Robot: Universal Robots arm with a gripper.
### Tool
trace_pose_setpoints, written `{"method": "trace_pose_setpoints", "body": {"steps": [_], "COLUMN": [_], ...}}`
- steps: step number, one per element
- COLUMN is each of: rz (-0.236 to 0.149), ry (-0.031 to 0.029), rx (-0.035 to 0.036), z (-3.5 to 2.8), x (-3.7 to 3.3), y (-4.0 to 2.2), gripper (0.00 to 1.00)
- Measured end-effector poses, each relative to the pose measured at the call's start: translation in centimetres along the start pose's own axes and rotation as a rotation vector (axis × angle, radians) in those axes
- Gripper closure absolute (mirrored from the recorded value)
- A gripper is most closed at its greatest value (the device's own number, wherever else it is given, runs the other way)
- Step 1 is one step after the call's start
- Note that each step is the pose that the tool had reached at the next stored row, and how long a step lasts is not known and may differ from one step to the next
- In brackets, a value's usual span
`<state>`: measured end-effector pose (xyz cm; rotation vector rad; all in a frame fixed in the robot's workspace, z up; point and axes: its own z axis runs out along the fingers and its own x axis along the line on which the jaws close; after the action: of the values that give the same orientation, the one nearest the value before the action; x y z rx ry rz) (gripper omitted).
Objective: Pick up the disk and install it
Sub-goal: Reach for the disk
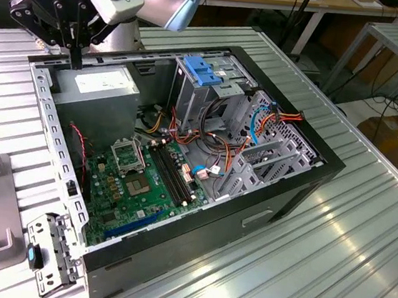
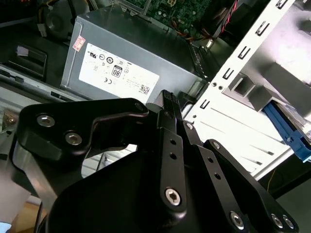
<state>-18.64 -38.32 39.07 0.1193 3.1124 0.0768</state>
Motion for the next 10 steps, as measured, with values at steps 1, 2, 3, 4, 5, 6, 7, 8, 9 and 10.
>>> {"method": "trace_pose_setpoints", "body": {"steps": [1,2,3,4,5,6,7,8,9,10], "rz": [0.0,0.0,0.0,0.0,0.0,0.0,0.0,0.001,0.004,0.004], "ry": [0.0,0.0001,0.0001,0.0,0.0,0.0001,0.0001,-0.0001,0.0,-0.0002], "rx": [0.0,-0.0002,-0.0003,-0.0005,-0.0005,-0.0004,-0.0004,-0.0005,-0.0002,-0.0004], "z": [0.0,0.0,0.01,0.02,0.03,0.04,0.06,0.1,0.14,0.18], "x": [0.11,0.28,0.45,0.62,0.8,1.03,1.2,1.4,1.76,2.33], "y": [0.07,0.17,0.29,0.41,0.53,0.69,0.82,0.89,0.95,1.03], "gripper": [0.89,0.89,0.89,0.89,0.89,0.89,0.89,0.89,0.89,0.89]}}
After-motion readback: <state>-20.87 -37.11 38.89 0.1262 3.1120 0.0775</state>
